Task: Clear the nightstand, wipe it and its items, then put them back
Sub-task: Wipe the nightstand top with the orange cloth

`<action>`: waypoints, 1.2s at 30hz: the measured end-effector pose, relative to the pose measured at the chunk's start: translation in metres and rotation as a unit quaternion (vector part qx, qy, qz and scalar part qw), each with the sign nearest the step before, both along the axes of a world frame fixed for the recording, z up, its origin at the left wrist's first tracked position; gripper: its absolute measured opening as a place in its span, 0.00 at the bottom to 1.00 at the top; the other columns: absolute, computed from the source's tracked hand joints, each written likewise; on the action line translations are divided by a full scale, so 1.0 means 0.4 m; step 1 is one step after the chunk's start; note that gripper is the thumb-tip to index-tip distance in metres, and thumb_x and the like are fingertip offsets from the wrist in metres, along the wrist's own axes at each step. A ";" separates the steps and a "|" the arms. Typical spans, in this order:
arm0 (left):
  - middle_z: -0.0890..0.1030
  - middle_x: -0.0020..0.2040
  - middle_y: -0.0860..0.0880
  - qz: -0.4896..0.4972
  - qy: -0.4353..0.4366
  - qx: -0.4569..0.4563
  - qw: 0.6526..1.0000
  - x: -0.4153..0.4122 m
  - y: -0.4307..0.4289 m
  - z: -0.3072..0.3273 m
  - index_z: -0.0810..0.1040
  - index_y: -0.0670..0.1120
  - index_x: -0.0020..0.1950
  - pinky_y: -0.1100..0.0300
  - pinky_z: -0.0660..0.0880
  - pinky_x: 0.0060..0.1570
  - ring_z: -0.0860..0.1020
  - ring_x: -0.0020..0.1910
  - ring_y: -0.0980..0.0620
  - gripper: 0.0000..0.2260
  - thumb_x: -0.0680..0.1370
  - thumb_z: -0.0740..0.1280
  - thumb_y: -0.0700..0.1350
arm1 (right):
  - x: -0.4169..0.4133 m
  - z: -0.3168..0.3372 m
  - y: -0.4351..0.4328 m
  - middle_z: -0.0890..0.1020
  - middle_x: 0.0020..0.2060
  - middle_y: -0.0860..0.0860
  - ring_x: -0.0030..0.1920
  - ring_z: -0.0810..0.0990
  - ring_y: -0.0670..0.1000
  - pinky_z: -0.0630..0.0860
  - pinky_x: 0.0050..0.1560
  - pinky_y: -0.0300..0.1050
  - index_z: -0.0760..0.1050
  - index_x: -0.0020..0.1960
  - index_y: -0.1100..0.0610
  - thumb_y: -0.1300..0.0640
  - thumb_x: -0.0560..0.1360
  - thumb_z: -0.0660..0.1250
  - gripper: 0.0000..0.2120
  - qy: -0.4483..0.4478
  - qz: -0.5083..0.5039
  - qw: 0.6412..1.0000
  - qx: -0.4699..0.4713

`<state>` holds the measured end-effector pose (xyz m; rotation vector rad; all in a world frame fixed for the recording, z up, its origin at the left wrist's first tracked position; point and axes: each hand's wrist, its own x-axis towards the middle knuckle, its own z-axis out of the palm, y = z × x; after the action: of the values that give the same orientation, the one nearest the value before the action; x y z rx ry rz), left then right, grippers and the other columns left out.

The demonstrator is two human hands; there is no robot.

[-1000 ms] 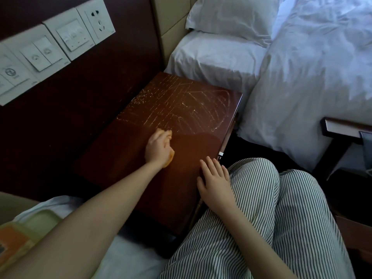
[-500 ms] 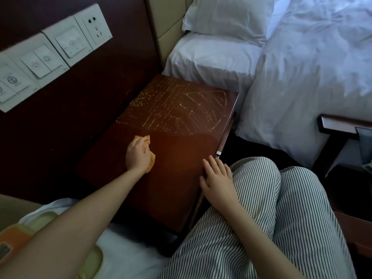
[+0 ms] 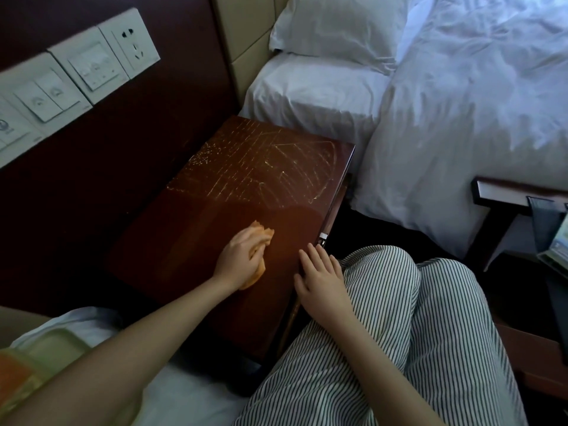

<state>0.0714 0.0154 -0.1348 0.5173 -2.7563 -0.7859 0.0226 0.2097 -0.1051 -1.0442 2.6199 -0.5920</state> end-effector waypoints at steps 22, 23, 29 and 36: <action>0.74 0.65 0.50 0.010 -0.005 -0.014 1.000 -0.065 0.045 0.009 0.78 0.49 0.60 0.57 0.66 0.65 0.66 0.68 0.52 0.13 0.77 0.63 0.41 | -0.008 0.004 -0.006 0.47 0.77 0.51 0.76 0.37 0.52 0.28 0.68 0.50 0.47 0.77 0.55 0.49 0.82 0.49 0.26 0.021 -0.021 0.999 0.041; 0.74 0.65 0.49 0.013 0.001 -0.021 1.000 -0.042 0.042 0.007 0.78 0.49 0.61 0.58 0.66 0.65 0.67 0.68 0.52 0.13 0.77 0.63 0.40 | -0.009 0.003 -0.003 0.46 0.77 0.52 0.76 0.37 0.52 0.29 0.68 0.51 0.47 0.78 0.55 0.49 0.82 0.48 0.27 0.017 -0.020 0.999 0.042; 0.72 0.68 0.46 0.161 0.004 -0.013 0.987 -0.078 0.000 0.006 0.76 0.46 0.64 0.55 0.62 0.67 0.63 0.71 0.49 0.14 0.79 0.60 0.40 | -0.017 0.000 0.012 0.46 0.77 0.52 0.76 0.38 0.52 0.29 0.69 0.50 0.47 0.78 0.55 0.49 0.82 0.48 0.26 -0.002 -0.029 0.999 0.034; 0.67 0.71 0.46 0.113 -0.032 -0.023 0.993 -0.201 0.074 0.004 0.69 0.47 0.70 0.55 0.57 0.69 0.58 0.73 0.48 0.18 0.82 0.54 0.47 | -0.021 0.008 0.025 0.47 0.77 0.52 0.76 0.39 0.52 0.30 0.69 0.49 0.48 0.77 0.54 0.50 0.82 0.49 0.26 0.002 -0.044 0.999 0.021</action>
<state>-0.0092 0.0450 -0.1332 0.8397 -2.7014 -0.6616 0.0141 0.2198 -0.1020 -0.9236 2.6809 -0.5525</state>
